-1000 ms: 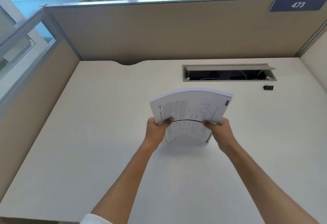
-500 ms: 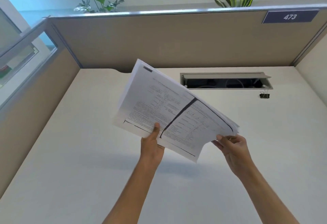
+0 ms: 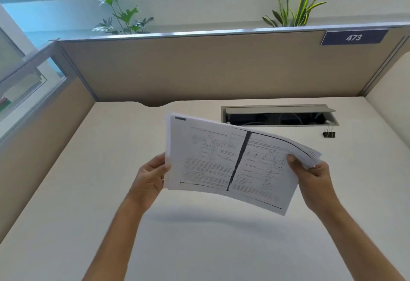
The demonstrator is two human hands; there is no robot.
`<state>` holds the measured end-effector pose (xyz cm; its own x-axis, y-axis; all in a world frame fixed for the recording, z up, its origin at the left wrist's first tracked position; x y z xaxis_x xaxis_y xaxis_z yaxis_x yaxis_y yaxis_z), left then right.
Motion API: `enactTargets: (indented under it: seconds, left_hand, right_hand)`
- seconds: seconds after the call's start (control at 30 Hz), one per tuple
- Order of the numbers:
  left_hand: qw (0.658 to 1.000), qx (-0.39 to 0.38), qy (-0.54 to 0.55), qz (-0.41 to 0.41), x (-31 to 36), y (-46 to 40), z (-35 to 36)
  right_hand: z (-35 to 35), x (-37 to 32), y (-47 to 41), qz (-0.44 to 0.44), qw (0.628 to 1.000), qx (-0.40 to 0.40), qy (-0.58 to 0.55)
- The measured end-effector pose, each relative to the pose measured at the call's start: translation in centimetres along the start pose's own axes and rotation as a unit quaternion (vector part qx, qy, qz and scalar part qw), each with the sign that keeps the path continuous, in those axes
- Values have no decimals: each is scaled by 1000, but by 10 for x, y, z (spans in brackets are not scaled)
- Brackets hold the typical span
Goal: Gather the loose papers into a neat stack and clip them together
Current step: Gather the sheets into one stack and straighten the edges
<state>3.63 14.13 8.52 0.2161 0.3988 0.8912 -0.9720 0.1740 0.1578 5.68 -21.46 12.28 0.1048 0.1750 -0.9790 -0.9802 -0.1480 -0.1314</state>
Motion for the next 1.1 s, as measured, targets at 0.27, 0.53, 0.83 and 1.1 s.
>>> enactTargets:
  seconds: [0.27, 0.53, 0.83, 1.1]
  left_hand:
    - [984, -9, -178, 11, 8, -36, 17]
    - [986, 91, -131, 42, -39, -44, 9]
    - [982, 140, -126, 25, -70, -57, 15]
    - [979, 159, -131, -6, -86, -64, 12]
  right_hand:
    - [3, 17, -26, -9, 997, -29, 74]
    - [-2, 45, -27, 22, 999, -20, 34]
    - [-8, 81, -23, 96, 995, 5, 3]
    - [-20, 114, -22, 151, 986, -4, 69]
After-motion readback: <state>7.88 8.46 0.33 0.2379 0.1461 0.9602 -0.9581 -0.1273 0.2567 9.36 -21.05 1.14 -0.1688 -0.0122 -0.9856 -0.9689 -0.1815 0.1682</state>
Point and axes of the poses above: each hand's wrist, its own y-axis away from the middle knuckle, its own z-axis out of the palm, x = y × z, the point moved 3 cm from there along -y, towards the middle knuckle, and after that the axes turned 11 degrees about -x, right-handed, at the moved point
